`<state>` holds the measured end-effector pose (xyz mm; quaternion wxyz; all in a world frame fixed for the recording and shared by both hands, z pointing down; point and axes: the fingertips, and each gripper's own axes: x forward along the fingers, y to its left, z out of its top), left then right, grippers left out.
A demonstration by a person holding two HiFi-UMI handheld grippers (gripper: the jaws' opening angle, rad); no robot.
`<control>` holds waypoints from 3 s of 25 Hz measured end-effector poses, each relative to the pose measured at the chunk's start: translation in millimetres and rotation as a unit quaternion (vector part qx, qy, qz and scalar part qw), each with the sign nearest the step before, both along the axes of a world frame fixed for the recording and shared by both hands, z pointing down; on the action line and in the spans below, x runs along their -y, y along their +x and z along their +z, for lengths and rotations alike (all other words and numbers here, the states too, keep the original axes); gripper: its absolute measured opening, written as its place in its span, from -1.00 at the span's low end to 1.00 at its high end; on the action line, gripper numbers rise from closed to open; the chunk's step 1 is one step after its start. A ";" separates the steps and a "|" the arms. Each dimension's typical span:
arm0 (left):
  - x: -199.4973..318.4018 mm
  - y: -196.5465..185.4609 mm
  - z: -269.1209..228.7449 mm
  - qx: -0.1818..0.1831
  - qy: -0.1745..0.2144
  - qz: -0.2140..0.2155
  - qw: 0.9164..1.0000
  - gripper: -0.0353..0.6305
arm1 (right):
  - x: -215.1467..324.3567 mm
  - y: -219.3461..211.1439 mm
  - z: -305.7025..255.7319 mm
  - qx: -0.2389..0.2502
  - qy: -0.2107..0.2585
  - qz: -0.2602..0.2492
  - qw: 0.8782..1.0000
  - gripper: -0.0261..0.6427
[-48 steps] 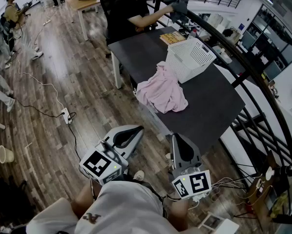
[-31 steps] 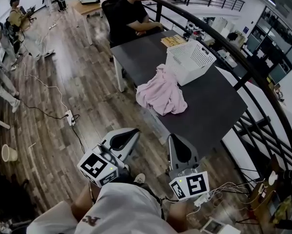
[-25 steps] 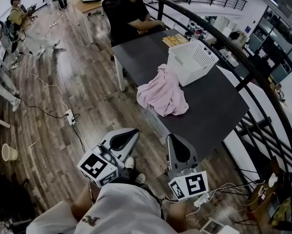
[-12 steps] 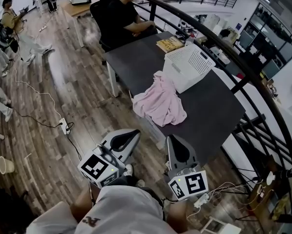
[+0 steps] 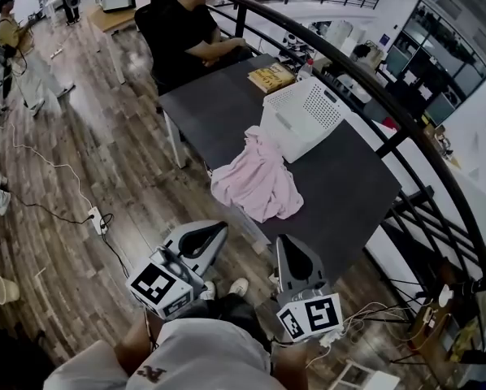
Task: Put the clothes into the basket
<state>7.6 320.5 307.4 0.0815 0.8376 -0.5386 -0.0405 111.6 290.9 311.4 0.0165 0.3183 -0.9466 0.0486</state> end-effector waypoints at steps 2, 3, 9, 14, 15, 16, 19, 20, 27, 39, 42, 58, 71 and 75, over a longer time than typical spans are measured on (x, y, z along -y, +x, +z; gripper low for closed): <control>9.1 1.8 4.0 0.000 -0.004 -0.002 1.000 -0.92 | 9.8 2.6 2.4 0.002 -0.003 -0.001 1.000 -0.86; 14.1 3.4 5.4 0.000 -0.005 -0.004 1.000 -0.92 | 15.2 4.1 4.0 0.003 -0.004 -0.002 1.000 -0.86; 47.0 18.5 2.6 0.002 -0.003 -0.014 1.000 -0.92 | 50.2 12.3 1.6 0.011 0.002 -0.022 1.000 -0.86; 72.7 28.5 -1.9 -0.004 0.002 -0.030 1.000 -0.91 | 77.1 20.1 -6.5 0.017 0.013 -0.042 0.999 -0.86; 76.2 30.1 -2.2 -0.004 0.002 -0.034 0.999 -0.92 | 82.0 22.0 -7.3 0.017 0.013 -0.044 0.999 -0.86; 79.1 31.3 -2.5 -0.003 0.001 -0.038 0.999 -0.92 | 86.5 23.6 -7.9 0.017 0.013 -0.046 0.999 -0.86; 87.7 33.9 -3.4 0.002 -0.001 -0.045 0.999 -0.91 | 97.4 26.5 -7.9 0.018 0.011 -0.053 0.998 -0.86; 90.6 34.4 -2.2 0.003 -0.002 -0.046 0.999 -0.92 | 100.7 26.9 -6.6 0.018 0.009 -0.054 0.998 -0.86; 120.6 29.0 6.0 0.004 -0.010 -0.041 0.999 -0.92 | 125.2 16.9 0.0 0.009 0.012 -0.063 0.998 -0.86; 188.9 -13.0 14.6 0.012 -0.012 0.013 1.000 -0.92 | 180.3 -30.7 7.3 -0.019 0.015 -0.025 0.999 -0.86; 202.5 -22.1 14.5 0.013 -0.011 0.036 0.999 -0.91 | 191.1 -40.3 12.8 -0.029 0.008 -0.006 1.000 -0.86; 256.9 -49.3 43.8 0.002 -0.035 0.053 0.998 -0.92 | 236.5 -58.7 54.6 -0.063 -0.031 0.021 0.997 -0.86; 282.7 -33.7 58.0 0.023 -0.056 0.015 0.998 -0.92 | 267.0 -40.9 71.0 -0.081 -0.014 -0.015 0.997 -0.86; 286.7 -31.5 69.1 0.031 -0.062 0.009 0.998 -0.92 | 273.9 -37.5 90.7 -0.103 -0.022 -0.014 0.994 -0.85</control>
